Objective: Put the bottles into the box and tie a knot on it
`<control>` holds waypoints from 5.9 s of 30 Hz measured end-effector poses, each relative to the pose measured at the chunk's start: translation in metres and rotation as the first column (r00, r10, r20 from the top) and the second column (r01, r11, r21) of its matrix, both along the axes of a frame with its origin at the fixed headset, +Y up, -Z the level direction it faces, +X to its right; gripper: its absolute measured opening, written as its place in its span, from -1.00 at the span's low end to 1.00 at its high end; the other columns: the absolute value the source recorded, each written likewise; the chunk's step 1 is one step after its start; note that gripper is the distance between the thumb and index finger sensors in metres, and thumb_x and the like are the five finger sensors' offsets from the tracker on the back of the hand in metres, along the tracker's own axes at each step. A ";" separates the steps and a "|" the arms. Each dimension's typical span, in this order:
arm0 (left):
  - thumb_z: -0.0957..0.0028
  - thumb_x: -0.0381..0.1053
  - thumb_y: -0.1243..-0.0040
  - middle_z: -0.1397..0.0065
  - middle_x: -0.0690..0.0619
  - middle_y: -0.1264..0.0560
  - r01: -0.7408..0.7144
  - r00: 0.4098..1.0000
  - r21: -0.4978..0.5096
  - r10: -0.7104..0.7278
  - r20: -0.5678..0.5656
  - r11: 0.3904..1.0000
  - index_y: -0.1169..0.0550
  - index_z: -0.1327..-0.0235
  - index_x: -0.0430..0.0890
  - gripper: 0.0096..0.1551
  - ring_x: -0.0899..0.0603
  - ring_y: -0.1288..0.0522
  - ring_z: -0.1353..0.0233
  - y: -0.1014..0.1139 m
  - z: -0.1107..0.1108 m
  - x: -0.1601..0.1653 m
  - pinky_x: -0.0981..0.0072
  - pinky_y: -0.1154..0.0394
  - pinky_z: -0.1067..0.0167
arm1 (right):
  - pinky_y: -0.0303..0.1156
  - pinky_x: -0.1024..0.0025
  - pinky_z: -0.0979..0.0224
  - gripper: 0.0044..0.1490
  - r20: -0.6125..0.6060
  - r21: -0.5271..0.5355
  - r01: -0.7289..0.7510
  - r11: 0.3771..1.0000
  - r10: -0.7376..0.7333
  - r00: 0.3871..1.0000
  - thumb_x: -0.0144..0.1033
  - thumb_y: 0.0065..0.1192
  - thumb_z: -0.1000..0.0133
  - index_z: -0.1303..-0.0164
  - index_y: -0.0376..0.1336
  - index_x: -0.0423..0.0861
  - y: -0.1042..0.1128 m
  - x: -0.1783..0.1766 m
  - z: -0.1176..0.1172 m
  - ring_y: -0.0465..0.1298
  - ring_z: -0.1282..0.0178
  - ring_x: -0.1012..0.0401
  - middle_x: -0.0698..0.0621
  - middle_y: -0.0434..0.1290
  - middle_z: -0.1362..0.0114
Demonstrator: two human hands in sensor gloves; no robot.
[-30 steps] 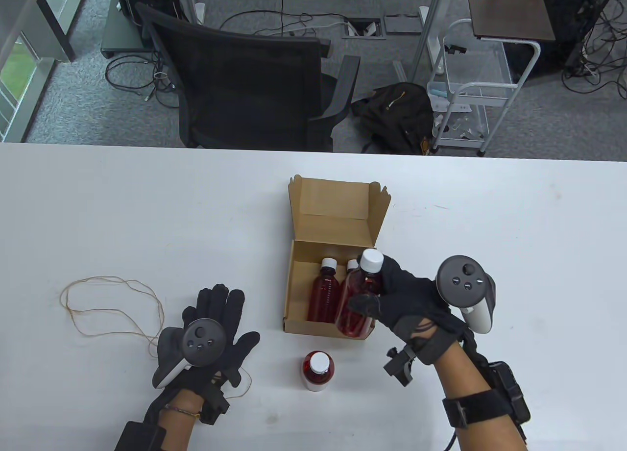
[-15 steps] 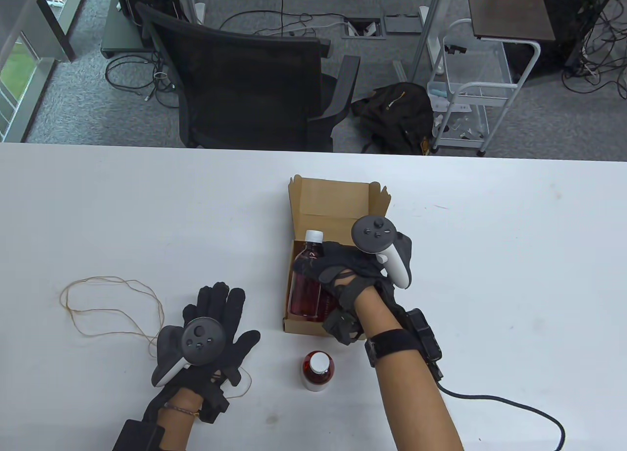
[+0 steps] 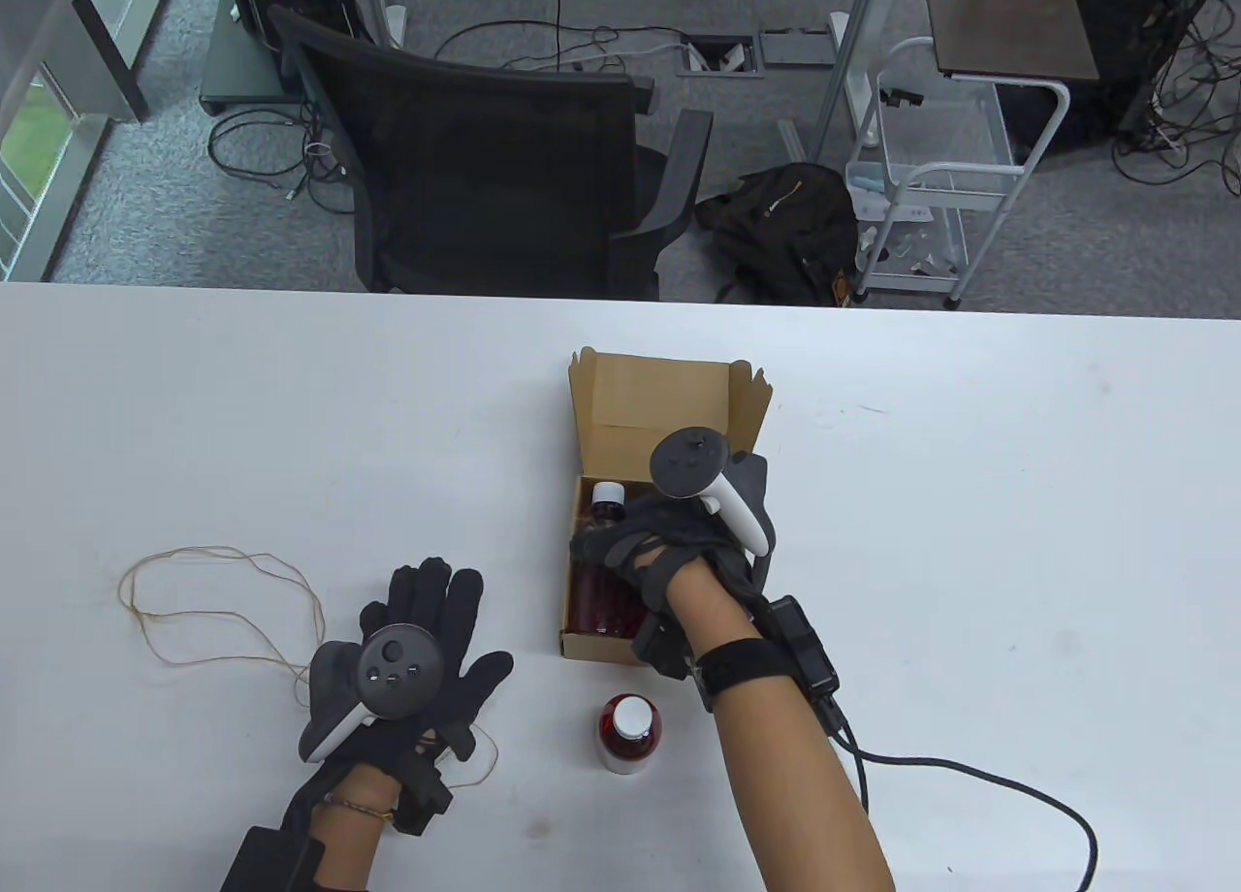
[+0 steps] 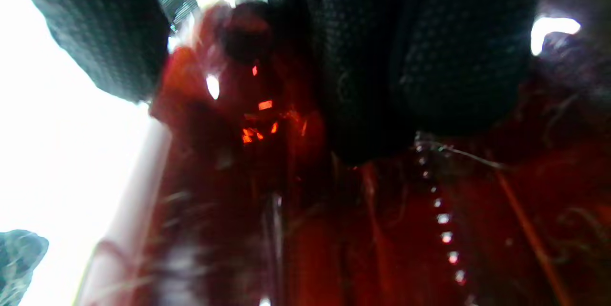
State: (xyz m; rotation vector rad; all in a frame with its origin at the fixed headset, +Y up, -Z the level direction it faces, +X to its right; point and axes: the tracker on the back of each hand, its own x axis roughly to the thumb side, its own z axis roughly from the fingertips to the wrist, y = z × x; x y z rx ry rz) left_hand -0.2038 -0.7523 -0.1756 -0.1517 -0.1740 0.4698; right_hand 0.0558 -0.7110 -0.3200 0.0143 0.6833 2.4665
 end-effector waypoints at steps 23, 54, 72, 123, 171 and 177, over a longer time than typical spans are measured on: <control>-0.13 0.35 -0.17 -0.81 -0.38 0.18 0.024 1.000 0.005 -0.024 0.006 1.000 0.05 -0.78 -0.08 0.14 -0.60 0.20 -0.67 -0.001 0.002 0.003 -0.54 0.18 -0.38 | 0.39 -0.20 -0.32 -0.02 -0.379 -0.129 0.706 0.697 -0.692 0.614 -0.05 0.52 -0.01 -0.53 0.17 -0.24 0.018 0.056 0.079 0.43 -0.35 -0.24 -0.29 0.37 -0.50; -0.13 0.35 -0.17 -0.81 -0.37 0.20 0.024 1.000 0.011 -0.024 0.008 1.000 0.07 -0.78 -0.06 0.15 -0.60 0.21 -0.67 -0.002 0.005 0.005 -0.54 0.18 -0.38 | 0.22 -0.19 -0.45 0.10 -0.542 -0.021 0.570 0.822 -0.488 0.684 -0.26 0.69 0.17 -0.52 0.10 -0.14 -0.057 0.033 0.131 0.27 -0.49 -0.22 -0.22 0.25 -0.57; -0.13 0.35 -0.17 -0.81 -0.37 0.20 0.022 1.000 0.010 -0.022 0.012 1.000 0.07 -0.78 -0.06 0.15 -0.60 0.21 -0.67 -0.002 0.005 0.006 -0.55 0.18 -0.38 | 0.47 -0.16 -0.24 0.11 -0.281 0.295 0.603 0.741 -0.536 0.796 0.07 0.60 0.07 -0.48 0.18 -0.34 0.062 0.068 0.057 0.52 -0.24 -0.23 -0.36 0.45 -0.39; -0.13 0.35 -0.17 -0.81 -0.37 0.19 -0.038 0.998 0.029 0.037 0.056 0.999 0.08 -0.77 -0.07 0.15 -0.59 0.20 -0.68 0.001 0.005 0.020 -0.53 0.17 -0.40 | 0.48 -0.17 -0.20 0.10 -0.115 0.498 0.253 0.829 -0.226 0.967 0.14 0.48 0.00 -0.53 0.16 -0.32 0.042 0.110 0.117 0.48 -0.24 -0.28 -0.39 0.37 -0.46; -0.20 0.14 -0.25 -0.88 -0.22 0.17 -0.645 0.671 -0.416 0.735 0.092 0.641 0.28 -0.72 -0.08 0.22 -0.62 0.21 -0.70 -0.035 -0.026 0.037 -0.62 0.06 -0.44 | -0.08 -0.38 -0.49 0.13 -0.160 0.064 0.835 0.546 -0.820 0.549 -0.26 0.27 -0.10 -0.59 -0.34 -0.27 -0.089 0.133 0.100 -0.17 -0.58 -0.34 -0.38 -0.18 -0.66; -0.17 0.00 -0.22 -0.88 -0.13 0.17 -0.670 0.662 -0.314 0.733 0.156 0.672 0.32 -0.67 -0.04 0.19 -0.54 0.23 -0.74 -0.028 -0.023 0.043 -0.63 0.07 -0.45 | -0.04 -0.39 -0.47 0.08 -0.189 0.156 0.848 0.506 -0.828 0.528 -0.42 0.26 -0.06 -0.60 -0.30 -0.15 -0.083 0.130 0.102 -0.10 -0.58 -0.33 -0.25 -0.17 -0.69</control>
